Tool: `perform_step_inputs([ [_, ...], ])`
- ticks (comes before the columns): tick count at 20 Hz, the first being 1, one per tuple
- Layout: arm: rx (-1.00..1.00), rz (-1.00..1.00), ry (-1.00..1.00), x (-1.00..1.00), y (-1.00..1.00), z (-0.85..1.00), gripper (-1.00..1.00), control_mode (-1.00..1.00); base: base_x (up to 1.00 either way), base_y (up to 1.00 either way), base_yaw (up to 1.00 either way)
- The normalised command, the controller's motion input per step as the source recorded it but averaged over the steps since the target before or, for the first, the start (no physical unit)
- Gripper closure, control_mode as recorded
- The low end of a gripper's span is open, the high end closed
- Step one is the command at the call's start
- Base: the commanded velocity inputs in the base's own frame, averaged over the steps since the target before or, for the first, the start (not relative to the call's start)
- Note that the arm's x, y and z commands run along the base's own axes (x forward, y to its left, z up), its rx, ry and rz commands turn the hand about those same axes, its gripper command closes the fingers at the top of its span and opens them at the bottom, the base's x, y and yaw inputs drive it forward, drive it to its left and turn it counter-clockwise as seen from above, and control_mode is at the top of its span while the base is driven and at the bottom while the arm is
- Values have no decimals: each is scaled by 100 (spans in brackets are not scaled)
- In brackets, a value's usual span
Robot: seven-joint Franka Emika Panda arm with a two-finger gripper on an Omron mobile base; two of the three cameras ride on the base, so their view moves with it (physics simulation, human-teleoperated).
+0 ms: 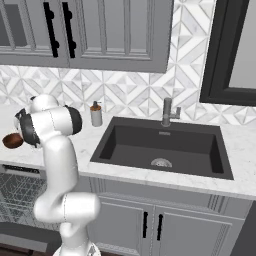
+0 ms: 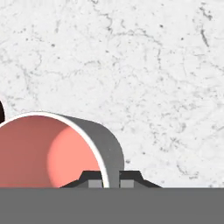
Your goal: Pick up the cup and bowl from the counter, place them in the dishwasher, and close the dishwasher door.
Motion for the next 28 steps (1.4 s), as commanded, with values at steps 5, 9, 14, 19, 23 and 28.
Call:
perform_step_inputs([
  [5, -9, -23, -1, -71, -10, 72, 100, -100, 0, 0, 0],
  [9, 0, -29, -6, -100, 0, 53, 100, -100, 0, 0, 0],
  [14, 1, -31, -5, -100, 0, 20, 100, -100, 0, 0, 0],
  [19, 0, -24, -3, -100, 6, -17, 100, -100, 0, 0, 0],
  [23, -11, -6, 9, -65, 49, -84, 100, -100, 0, 0, 0],
  [28, -22, 0, 5, -27, 59, -70, 100, -100, 0, 0, 0],
])
